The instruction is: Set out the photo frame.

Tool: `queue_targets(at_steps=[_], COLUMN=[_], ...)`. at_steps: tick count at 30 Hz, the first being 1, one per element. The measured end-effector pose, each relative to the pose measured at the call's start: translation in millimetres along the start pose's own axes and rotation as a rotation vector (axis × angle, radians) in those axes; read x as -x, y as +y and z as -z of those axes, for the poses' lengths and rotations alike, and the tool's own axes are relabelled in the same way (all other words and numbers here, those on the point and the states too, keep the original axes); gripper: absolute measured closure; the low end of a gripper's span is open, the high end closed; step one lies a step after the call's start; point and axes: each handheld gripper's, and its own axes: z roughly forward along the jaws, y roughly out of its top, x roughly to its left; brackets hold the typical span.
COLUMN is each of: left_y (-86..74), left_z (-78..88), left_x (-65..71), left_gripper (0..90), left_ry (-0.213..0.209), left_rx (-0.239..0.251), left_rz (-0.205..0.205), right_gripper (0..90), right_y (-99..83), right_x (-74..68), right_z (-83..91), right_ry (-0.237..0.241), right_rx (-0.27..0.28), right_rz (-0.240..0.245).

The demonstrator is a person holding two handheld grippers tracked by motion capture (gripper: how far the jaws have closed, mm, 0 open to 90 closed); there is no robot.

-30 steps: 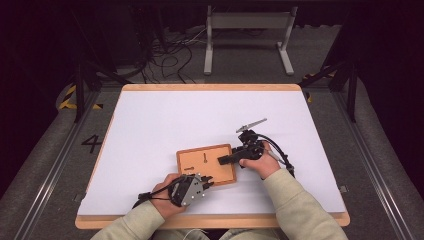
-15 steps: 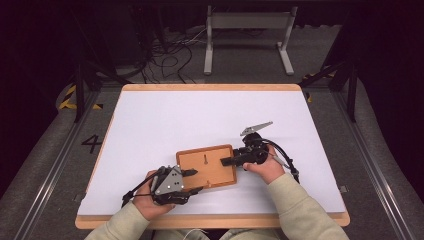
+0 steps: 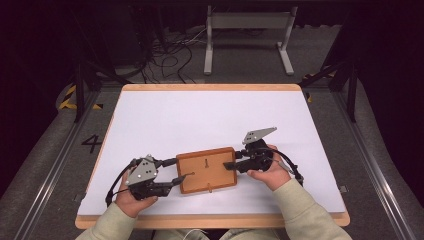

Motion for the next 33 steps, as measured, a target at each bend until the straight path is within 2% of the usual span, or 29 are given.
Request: queue_targets(at_steps=[5, 9, 11, 13, 15, 17, 21, 26, 28, 33], left_y=[-4.4, -10.4, -14.9, -18.9, -25.1, -31.0, -37.1, -38.9, -39.4, -39.5], left_z=[12.0, 13.8, 14.0, 12.6, 8.5, 3.8, 0.9, -3.6, -5.8, -7.3], left_x=[-13.5, -21.8, -27.1, -31.1, -36.3, -41.0, -47.1, -46.9, -46.2, -45.6], left_gripper=[39.1, 37.1, 36.3, 35.6, 35.5, 35.6, 35.8, 36.0, 36.2, 36.2], left_ry=[0.059, 0.106, 0.127, 0.143, 0.168, 0.186, 0.192, 0.190, 0.181, 0.178], left_rx=[0.064, 0.060, 0.054, 0.040, -0.005, -0.060, -0.084, -0.109, -0.120, -0.124], left_rz=[0.084, 0.105, 0.129, 0.144, 0.131, 0.133, 0.166, 0.156, 0.152, 0.147], right_gripper=[52.1, 52.3, 52.6, 53.4, 54.9, 56.3, 58.4, 61.7, 63.6, 64.4], right_y=[-1.6, -3.1, -4.7, -6.5, -8.9, -10.9, -14.7, -19.1, -22.1, -25.4], right_x=[-7.8, -14.1, -18.5, -23.1, -27.4, -30.1, -37.6, -45.5, -50.1, -53.0], right_z=[3.8, 6.7, 8.6, 11.0, 14.5, 17.1, 22.2, 28.5, 32.3, 34.5], right_ry=[-0.027, -0.051, -0.066, -0.079, -0.085, -0.083, -0.088, -0.080, -0.064, -0.059], right_rx=[0.003, 0.002, 0.003, 0.002, 0.001, 0.004, 0.002, -0.011, -0.017, -0.026], right_rz=[0.063, 0.116, 0.156, 0.196, 0.249, 0.276, 0.320, 0.358, 0.361, 0.368])
